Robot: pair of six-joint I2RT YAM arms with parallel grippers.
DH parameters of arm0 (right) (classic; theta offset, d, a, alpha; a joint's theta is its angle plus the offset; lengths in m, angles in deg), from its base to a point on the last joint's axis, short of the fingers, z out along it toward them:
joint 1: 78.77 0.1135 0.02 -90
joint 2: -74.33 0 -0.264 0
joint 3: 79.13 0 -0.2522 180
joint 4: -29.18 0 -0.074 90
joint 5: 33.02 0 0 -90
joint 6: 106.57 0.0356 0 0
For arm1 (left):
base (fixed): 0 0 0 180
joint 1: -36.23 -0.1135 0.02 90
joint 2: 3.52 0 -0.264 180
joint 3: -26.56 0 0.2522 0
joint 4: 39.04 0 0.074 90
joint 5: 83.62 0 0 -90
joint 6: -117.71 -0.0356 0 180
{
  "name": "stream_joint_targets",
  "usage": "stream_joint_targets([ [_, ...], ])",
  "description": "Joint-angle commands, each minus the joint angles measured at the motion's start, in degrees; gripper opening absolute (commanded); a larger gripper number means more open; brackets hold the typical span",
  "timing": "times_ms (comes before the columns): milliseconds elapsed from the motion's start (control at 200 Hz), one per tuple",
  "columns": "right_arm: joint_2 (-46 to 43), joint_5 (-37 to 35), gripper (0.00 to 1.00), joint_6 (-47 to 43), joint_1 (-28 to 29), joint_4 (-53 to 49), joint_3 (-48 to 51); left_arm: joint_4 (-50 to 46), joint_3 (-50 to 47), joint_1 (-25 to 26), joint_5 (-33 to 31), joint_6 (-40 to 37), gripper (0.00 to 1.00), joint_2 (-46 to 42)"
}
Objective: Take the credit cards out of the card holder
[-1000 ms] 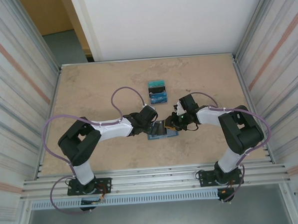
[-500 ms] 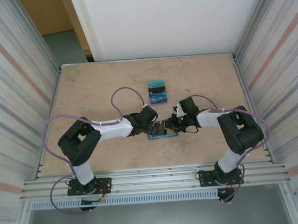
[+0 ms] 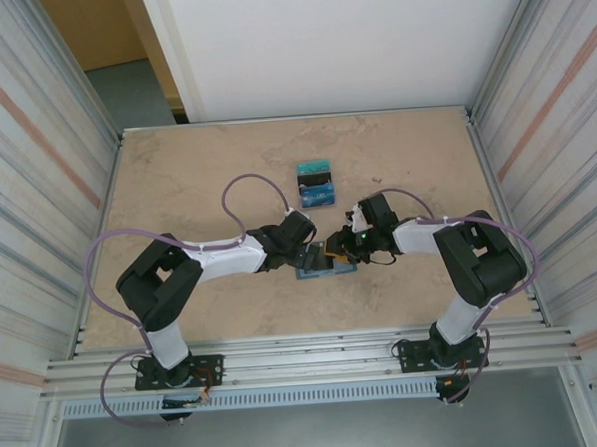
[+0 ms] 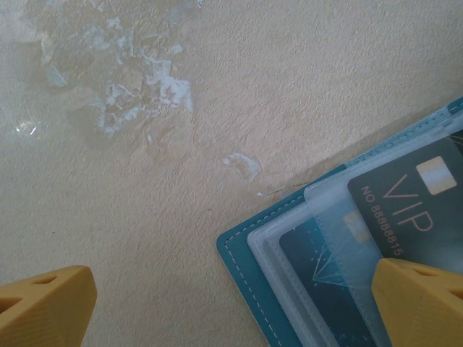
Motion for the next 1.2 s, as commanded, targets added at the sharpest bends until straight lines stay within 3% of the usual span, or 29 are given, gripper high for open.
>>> stream_joint_targets([
  [0,1.7,0.8,0.31,0.9,0.5,0.6,0.5,-3.8,-1.2,0.8,0.2,0.3,0.99,1.1],
  [276,1.8,1.4,0.12,1.3,0.2,1.7,0.7,-3.9,-1.2,0.8,0.0,0.4,0.99,0.8],
  [401,-0.1,0.1,0.08,-0.6,-0.7,-1.7,0.3,-3.9,-1.6,0.8,-0.5,0.3,0.99,0.1],
  [932,-8.4,-4.4,0.01,-10.9,-5.2,-16.5,-2.3,-4.5,-1.7,0.3,-2.1,-1.0,0.99,-1.7],
  [1198,-17.3,-6.6,0.02,-19.0,-5.5,-23.8,-4.3,-4.6,-1.6,-0.2,-1.9,-2.0,0.99,-10.2],
])
